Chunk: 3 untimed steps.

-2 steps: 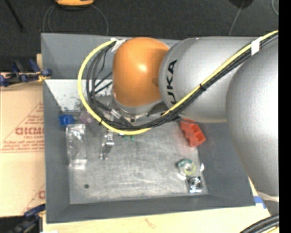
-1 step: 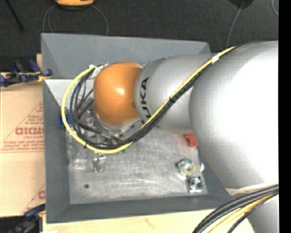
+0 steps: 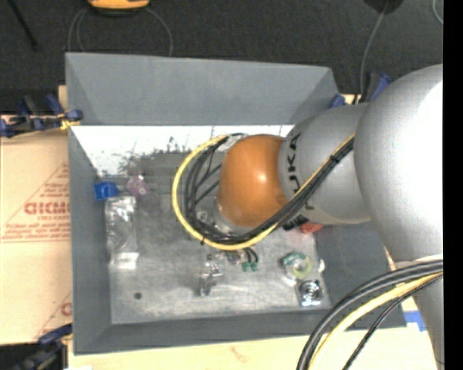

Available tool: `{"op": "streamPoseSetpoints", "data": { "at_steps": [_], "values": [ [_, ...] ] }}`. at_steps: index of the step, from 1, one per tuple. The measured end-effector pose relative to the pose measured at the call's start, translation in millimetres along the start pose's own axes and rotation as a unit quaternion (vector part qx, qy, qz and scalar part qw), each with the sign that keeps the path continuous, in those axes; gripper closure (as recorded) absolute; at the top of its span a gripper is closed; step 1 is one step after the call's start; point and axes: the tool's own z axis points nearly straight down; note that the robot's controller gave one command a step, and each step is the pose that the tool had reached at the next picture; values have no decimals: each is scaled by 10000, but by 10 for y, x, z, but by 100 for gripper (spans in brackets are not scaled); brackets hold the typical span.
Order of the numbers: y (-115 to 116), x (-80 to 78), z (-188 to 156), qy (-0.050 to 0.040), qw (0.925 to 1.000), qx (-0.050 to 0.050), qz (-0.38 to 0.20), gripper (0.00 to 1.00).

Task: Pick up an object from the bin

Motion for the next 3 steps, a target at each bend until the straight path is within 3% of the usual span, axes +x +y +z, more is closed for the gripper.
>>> {"op": "streamPoseSetpoints", "data": {
  "at_steps": [1, 2, 3],
  "values": [
    [-570, 76, -37, 22, 9999, 27, -165, 0],
    [-1009, 81, -37, 5, 9997, 20, 240, 0],
    [-1001, 71, -53, -3, 9997, 19, 247, 100]
  ]
}}
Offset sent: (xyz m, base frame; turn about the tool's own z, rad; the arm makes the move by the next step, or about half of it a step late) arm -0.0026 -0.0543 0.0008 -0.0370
